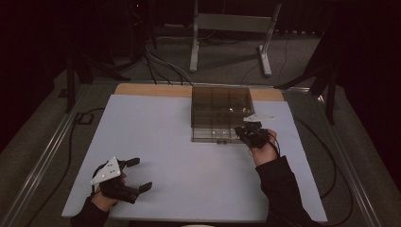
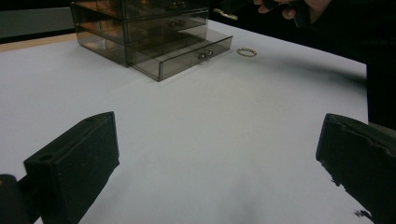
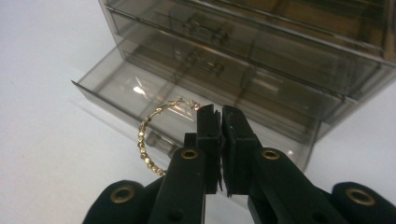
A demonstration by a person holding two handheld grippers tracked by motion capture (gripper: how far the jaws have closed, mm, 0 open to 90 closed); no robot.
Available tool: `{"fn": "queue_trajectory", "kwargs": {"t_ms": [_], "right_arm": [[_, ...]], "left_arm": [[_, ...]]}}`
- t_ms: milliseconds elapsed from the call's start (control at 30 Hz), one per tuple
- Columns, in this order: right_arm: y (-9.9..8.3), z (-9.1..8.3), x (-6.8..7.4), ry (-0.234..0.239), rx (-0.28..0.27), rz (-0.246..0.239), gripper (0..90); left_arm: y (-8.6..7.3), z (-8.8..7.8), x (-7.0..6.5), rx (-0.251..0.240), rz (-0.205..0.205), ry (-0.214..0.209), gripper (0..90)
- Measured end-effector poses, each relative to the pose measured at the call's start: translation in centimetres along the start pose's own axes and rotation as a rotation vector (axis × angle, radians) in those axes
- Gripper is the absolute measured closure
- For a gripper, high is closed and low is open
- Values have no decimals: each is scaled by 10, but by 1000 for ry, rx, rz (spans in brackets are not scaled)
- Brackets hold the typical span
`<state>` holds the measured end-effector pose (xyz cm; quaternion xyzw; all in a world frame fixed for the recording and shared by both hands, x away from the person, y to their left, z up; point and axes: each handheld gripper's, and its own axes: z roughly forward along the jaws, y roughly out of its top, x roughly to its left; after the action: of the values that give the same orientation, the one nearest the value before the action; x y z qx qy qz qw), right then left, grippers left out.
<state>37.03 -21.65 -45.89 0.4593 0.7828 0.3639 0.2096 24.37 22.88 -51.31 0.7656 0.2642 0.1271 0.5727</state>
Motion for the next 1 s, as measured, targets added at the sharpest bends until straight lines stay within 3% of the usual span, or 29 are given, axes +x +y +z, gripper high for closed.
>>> {"fn": "queue_trajectory", "kwargs": {"t_ms": [500, 1000], "right_arm": [[23, 16, 18, 37, -6, -25, 863], [31, 35, 29, 61, 6, -18, 862]], "left_arm": [[0, 0, -1, 5, 7, -1, 4], [0, -2, -2, -7, 7, 7, 4]]}}
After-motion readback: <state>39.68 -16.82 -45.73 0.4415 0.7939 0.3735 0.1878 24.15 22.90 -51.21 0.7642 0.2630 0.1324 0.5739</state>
